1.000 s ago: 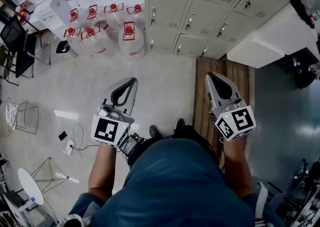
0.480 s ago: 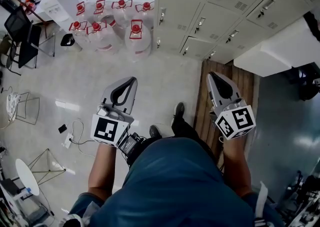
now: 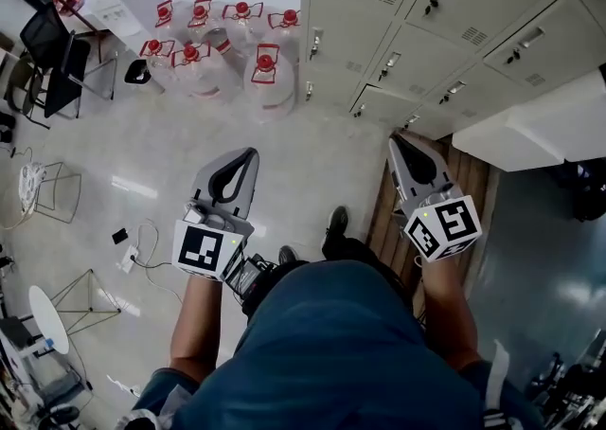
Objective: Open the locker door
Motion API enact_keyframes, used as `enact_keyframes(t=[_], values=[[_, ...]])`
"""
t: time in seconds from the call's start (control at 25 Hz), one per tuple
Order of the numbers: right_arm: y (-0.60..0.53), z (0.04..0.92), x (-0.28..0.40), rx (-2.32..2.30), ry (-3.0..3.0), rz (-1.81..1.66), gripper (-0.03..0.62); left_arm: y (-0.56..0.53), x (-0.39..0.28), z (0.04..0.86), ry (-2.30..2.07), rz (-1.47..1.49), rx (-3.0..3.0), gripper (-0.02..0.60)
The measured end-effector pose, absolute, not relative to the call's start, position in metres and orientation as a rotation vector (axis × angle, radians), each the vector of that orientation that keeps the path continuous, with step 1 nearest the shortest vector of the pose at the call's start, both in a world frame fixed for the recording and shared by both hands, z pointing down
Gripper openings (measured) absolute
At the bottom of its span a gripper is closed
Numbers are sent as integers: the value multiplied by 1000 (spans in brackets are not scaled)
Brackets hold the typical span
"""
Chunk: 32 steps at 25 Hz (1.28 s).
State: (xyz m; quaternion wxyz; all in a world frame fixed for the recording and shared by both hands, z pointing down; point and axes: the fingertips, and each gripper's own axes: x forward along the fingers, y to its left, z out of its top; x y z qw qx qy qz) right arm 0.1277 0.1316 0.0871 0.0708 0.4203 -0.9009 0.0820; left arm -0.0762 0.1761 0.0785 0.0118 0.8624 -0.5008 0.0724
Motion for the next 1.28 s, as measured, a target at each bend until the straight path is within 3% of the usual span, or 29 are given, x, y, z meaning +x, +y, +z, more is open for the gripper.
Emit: enact_keyframes(t=[0.76, 1.28], values=[[-3, 105, 198, 1047, -2801, 296, 37, 63, 8, 74, -1772, 294, 2571, 17], [-40, 127, 185, 1203, -2692, 352, 37, -9, -19, 91, -1608, 309, 2652, 17]])
